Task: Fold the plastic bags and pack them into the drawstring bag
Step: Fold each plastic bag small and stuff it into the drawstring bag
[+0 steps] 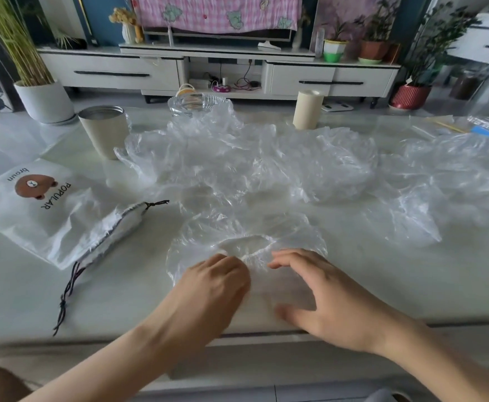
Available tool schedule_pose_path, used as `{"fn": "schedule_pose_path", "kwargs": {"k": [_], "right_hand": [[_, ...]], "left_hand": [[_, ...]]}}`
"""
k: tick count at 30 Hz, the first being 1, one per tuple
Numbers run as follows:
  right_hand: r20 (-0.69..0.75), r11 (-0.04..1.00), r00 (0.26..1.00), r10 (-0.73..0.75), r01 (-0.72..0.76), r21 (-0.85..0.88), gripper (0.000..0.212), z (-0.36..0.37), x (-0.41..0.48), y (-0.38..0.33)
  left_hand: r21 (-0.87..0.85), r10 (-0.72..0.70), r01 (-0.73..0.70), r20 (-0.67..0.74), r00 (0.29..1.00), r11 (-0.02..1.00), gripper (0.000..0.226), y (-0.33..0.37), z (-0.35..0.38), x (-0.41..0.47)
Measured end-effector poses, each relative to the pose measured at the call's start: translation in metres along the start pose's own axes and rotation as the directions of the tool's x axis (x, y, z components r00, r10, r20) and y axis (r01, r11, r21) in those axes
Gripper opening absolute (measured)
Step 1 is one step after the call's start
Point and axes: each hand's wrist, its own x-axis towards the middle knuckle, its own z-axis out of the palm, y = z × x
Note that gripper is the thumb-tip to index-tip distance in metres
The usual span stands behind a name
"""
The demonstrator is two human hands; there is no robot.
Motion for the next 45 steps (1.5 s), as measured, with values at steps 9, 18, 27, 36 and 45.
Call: {"fn": "schedule_pose_path", "kwargs": {"k": [9, 18, 27, 36, 45], "right_hand": [[-0.256, 0.989, 0.964, 0.075, -0.039, 0.144, 0.014, 0.005, 0.022, 0.017], [-0.17, 0.889, 0.94, 0.294, -0.204, 0.409, 0.023, -0.008, 0.031, 0.028], [-0.23, 0.87, 0.851, 0.472, -0.408, 0.277, 0.04, -0.001, 0.032, 0.014], [-0.457, 0.82, 0.787, 0.416, -0.542, -0.187, 0.036, 0.01, 0.052, 0.023], [-0.551, 0.777, 0.789, 0.272, -0.518, -0.359, 0.012, 0.008, 0.05, 0.052]], "left_hand": [[-0.338, -0.246, 0.215, -0.052, 0.968, 0.916, 0.051, -0.006, -0.016, 0.006], [-0.22, -0.294, 0.268, -0.094, 0.951, 0.938, 0.029, -0.027, -0.02, -0.001], [-0.407, -0.594, 0.545, 0.007, 0.805, 0.733, 0.022, -0.03, -0.028, 0.004], [0.273, -0.626, 0.643, -0.158, 0.764, 0.716, 0.037, -0.02, -0.009, 0.013], [-0.269, -0.612, 0.556, -0.225, 0.758, 0.787, 0.024, -0.035, -0.003, 0.017]]}}
